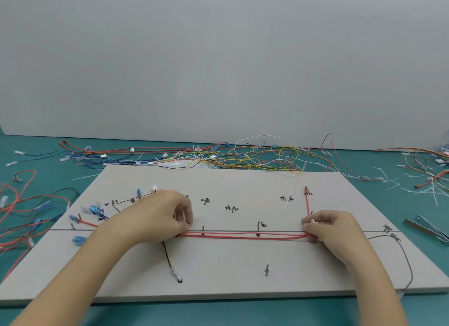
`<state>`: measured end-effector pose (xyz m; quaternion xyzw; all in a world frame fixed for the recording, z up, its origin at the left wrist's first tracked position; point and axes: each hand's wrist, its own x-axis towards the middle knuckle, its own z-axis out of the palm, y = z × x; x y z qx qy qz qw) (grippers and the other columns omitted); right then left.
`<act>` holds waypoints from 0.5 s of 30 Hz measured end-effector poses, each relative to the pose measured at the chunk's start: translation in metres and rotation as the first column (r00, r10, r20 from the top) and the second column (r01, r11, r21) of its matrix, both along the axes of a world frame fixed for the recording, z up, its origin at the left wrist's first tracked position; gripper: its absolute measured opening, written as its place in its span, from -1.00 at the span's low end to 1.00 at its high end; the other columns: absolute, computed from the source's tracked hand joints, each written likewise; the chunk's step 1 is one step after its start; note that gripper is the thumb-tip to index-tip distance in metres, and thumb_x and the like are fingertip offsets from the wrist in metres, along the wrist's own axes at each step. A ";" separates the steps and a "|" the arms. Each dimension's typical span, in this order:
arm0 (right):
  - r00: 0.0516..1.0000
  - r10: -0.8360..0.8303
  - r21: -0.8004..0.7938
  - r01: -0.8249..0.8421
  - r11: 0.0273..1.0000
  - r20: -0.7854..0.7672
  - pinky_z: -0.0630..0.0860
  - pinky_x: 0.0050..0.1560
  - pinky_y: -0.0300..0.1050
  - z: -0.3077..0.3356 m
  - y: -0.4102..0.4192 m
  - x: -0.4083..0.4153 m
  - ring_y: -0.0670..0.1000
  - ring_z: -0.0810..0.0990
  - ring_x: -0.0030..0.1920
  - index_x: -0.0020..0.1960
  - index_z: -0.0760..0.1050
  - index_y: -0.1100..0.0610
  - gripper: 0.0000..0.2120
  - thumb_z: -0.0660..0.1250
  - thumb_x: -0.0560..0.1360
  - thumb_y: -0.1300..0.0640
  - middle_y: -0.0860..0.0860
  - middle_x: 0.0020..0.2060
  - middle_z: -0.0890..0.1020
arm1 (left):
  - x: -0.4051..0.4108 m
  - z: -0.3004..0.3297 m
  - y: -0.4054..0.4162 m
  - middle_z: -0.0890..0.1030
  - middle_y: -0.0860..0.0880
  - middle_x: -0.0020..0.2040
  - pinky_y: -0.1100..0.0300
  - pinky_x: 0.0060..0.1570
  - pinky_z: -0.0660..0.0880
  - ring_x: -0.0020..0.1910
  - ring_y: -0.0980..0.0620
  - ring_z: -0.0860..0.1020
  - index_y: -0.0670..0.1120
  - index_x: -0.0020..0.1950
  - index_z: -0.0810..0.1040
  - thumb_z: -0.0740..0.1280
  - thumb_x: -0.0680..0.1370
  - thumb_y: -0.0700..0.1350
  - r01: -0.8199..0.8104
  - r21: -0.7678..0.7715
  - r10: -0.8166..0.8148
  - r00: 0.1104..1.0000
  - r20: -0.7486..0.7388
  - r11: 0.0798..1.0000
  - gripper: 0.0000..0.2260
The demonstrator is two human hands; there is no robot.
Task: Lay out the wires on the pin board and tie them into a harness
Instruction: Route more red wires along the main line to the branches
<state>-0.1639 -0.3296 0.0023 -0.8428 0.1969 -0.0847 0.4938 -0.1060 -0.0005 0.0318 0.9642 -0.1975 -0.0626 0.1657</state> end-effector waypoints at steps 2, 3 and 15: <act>1.000 0.012 0.066 -0.011 0.998 -0.013 0.35 -0.48 -0.33 0.003 -0.001 -0.001 -0.07 0.47 -0.57 -0.18 0.63 0.22 -0.93 0.39 0.46 0.32 0.09 -0.54 0.58 | -0.001 0.002 -0.005 0.53 0.17 -0.09 0.19 0.01 0.48 -0.06 0.24 0.47 0.16 -0.12 0.58 0.34 0.50 0.05 0.020 -0.073 -0.019 1.000 0.012 0.997 -0.97; 1.000 0.012 0.085 -0.011 0.996 -0.016 0.28 -0.57 -0.37 0.003 -0.002 -0.001 -0.09 0.43 -0.62 -0.18 0.62 0.24 -0.92 0.38 0.48 0.31 0.09 -0.55 0.56 | -0.001 0.002 -0.009 0.51 0.17 -0.06 0.19 0.05 0.45 -0.02 0.23 0.45 0.17 -0.09 0.57 0.33 0.51 0.08 0.037 -0.102 -0.033 0.999 0.033 0.994 -0.95; 0.992 -0.105 0.161 0.092 0.983 0.076 0.21 -0.66 -0.37 0.004 -0.002 0.005 -0.06 0.35 -0.67 -0.11 0.56 0.27 -0.81 0.26 0.58 0.20 0.13 -0.52 0.61 | -0.017 -0.017 -0.122 0.50 0.14 0.23 0.10 0.22 0.18 0.23 0.06 0.31 0.14 0.34 0.48 0.17 0.63 0.13 0.365 0.004 -0.343 0.870 0.355 0.931 -0.69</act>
